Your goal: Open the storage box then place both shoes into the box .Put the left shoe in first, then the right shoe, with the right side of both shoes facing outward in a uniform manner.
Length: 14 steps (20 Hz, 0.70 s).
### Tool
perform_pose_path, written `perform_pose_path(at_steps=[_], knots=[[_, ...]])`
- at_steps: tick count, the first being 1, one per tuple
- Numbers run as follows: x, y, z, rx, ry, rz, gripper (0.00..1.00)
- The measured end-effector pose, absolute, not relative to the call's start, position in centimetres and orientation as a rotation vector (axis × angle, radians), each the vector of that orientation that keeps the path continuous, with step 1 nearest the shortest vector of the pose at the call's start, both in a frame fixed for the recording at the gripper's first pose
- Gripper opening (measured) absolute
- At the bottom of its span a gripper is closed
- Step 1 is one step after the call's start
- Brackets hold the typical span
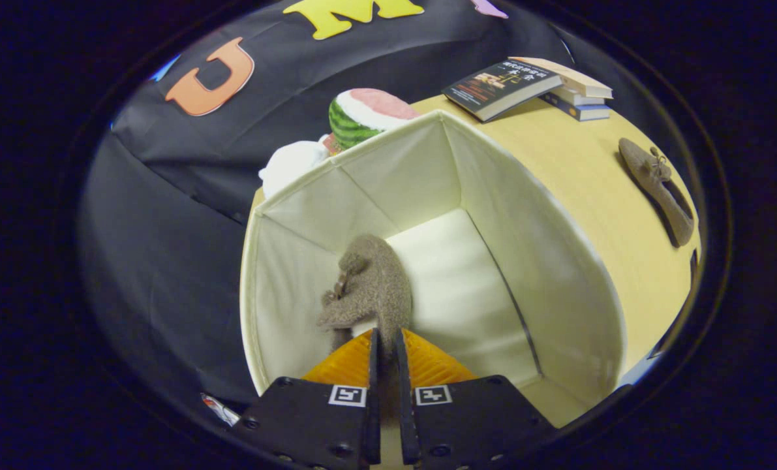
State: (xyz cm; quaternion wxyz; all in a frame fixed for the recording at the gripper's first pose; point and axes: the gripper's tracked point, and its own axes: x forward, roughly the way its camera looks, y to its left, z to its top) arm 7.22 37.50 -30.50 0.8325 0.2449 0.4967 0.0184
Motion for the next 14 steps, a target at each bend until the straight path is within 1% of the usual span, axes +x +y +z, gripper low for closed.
perform_pose_path(at_steps=[1,4,9,10,12,14], knots=[[7.1,37.4,-30.1,0.514,1.048,0.046,0.11],[7.7,37.0,-29.1,0.474,1.01,0.081,0.26],[8.2,35.3,-25.1,0.364,0.872,0.149,0.67],[8.2,34.9,-24.0,0.338,0.839,0.164,0.8],[8.1,33.9,-22.1,0.287,0.776,0.189,0.92],[7.8,32.7,-19.9,0.236,0.71,0.214,0.96]])
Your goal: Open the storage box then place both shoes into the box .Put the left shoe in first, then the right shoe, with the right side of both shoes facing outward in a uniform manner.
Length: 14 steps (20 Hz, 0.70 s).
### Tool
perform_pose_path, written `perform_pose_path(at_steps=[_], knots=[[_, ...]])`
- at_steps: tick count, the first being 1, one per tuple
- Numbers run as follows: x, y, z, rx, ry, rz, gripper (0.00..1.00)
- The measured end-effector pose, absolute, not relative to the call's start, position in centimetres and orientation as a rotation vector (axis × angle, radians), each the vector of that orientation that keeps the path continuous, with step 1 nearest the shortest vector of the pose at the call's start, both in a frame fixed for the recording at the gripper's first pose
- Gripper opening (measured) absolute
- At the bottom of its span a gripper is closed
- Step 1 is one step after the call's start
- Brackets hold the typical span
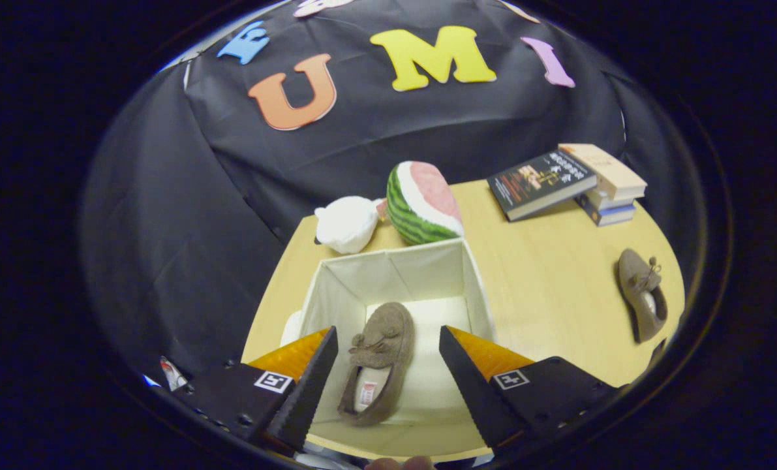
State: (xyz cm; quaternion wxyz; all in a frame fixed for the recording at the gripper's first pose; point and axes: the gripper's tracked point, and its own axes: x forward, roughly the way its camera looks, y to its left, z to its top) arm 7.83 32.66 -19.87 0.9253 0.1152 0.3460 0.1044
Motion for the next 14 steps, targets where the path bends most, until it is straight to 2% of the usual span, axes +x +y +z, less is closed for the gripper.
perform_pose_path(at_steps=[7,14], knots=[[6.8,25.8,-11.8,0.114,0.473,0.254,0.96],[6.6,15.1,-9.1,0.139,0.391,0.235,0.96]])
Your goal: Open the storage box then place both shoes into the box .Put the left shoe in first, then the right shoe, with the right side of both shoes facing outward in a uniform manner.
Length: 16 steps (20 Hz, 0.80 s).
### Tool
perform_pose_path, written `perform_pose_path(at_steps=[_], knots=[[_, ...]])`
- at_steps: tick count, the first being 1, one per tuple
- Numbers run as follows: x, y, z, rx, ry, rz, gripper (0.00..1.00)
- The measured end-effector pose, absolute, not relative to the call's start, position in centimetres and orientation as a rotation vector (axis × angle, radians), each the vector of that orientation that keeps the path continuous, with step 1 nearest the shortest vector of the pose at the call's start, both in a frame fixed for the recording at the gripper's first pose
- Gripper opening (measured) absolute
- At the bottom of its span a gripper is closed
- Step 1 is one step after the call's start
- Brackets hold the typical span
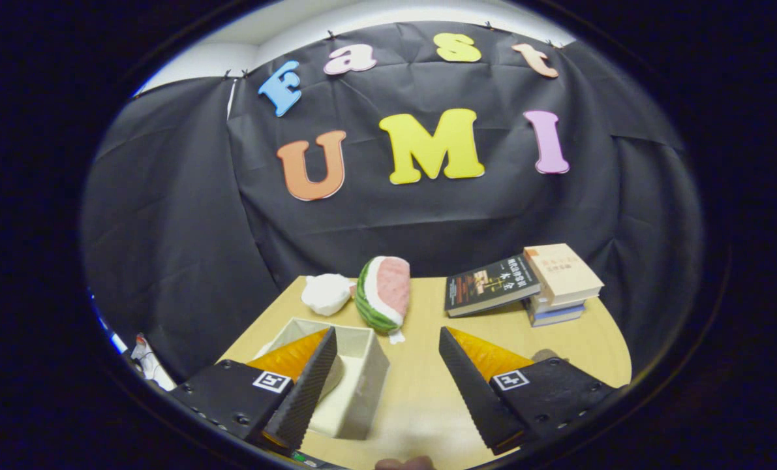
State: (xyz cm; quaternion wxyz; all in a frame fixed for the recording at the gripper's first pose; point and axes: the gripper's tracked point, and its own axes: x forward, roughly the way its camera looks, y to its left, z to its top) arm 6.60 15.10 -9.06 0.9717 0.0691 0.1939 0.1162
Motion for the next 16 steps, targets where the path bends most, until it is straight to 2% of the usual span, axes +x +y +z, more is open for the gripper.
perform_pose_path(at_steps=[9,16], knots=[[7.0,-1.5,-13.5,0.129,0.435,0.082,0.96],[7.0,-10.6,-22.9,0.042,0.597,0.023,0.96]])
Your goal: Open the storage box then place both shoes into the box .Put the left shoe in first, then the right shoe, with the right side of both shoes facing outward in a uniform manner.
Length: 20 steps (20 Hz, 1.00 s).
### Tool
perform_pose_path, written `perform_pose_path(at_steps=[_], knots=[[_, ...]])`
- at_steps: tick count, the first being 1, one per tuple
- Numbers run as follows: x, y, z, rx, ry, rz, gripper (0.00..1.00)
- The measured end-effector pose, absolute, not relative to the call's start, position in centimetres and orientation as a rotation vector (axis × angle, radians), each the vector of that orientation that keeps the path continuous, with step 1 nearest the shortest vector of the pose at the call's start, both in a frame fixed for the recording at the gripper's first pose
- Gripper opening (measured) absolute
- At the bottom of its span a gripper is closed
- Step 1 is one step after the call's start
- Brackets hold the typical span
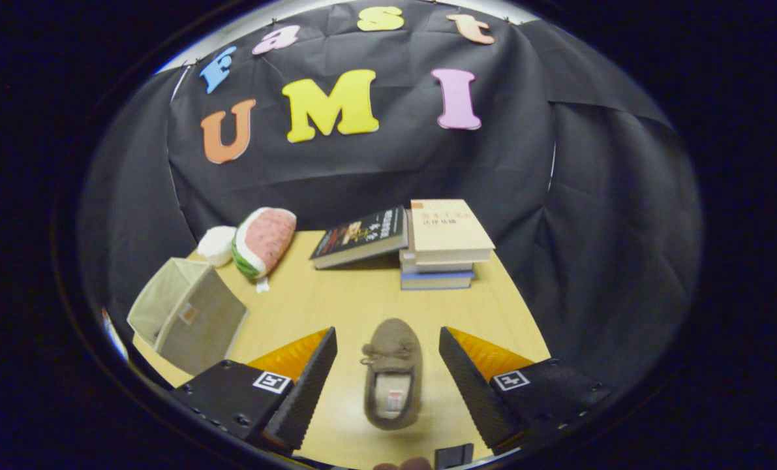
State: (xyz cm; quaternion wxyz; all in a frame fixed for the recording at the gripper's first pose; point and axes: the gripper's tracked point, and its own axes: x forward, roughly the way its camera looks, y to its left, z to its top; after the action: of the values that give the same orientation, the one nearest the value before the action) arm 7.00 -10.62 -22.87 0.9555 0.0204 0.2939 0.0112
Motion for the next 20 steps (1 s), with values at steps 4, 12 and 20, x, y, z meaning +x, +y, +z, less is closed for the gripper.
perform_pose_path(at_steps=[4,12,20], knots=[[6.4,-12.0,-29.2,0.008,0.723,0.026,0.96],[7.6,-13.4,-35.7,-0.012,0.871,0.045,0.83],[9.5,-13.5,-37.7,0.023,0.916,0.037,0.26]])
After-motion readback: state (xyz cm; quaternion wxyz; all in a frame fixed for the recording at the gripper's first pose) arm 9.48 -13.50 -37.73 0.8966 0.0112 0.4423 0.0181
